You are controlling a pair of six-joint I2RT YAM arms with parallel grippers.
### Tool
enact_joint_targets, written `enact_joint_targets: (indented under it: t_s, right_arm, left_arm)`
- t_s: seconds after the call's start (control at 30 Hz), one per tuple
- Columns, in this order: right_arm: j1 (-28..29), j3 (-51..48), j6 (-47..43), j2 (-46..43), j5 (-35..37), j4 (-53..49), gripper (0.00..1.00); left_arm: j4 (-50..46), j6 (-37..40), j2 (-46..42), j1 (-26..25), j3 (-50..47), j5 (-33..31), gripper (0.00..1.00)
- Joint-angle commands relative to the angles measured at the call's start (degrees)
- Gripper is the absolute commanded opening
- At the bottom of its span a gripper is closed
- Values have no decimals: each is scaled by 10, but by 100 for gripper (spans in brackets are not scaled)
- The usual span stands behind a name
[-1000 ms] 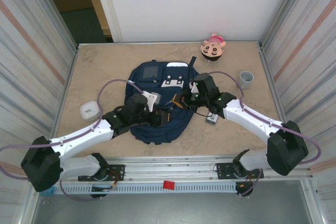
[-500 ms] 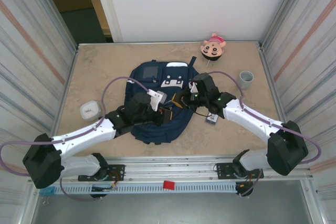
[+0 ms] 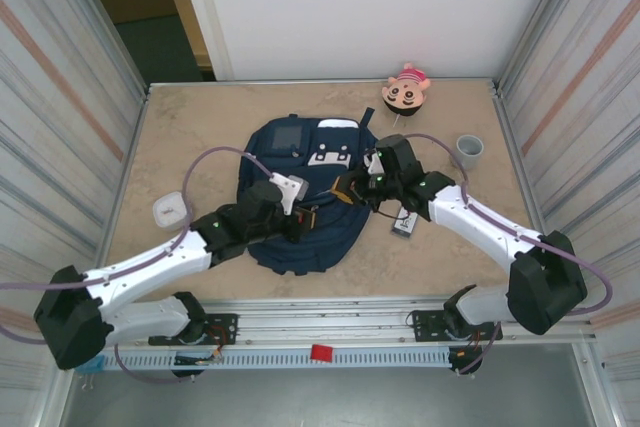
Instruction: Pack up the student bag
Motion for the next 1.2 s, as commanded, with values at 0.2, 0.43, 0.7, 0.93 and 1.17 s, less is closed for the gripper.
enact_joint_targets:
  t_s: [0.2, 0.43, 0.7, 0.93, 1.17]
  right_arm:
    - [-56, 42, -45, -13, -57, -20, 20]
    - [31, -16, 74, -23, 22, 104, 40]
    - [58, -13, 86, 17, 67, 134, 18]
    - [-10, 38, -40, -6, -17, -4, 0]
    - [-89, 97, -147, -3, -142, -106, 0]
  left_arm:
    - [-2, 64, -84, 38, -60, -11, 0]
    - [95, 71, -38, 37, -37, 65, 0]
    - [79, 76, -45, 37, -30, 56, 0]
    - [-9, 77, -76, 106, -44, 18, 0]
    - [-63, 112, -88, 205, -47, 20, 0]
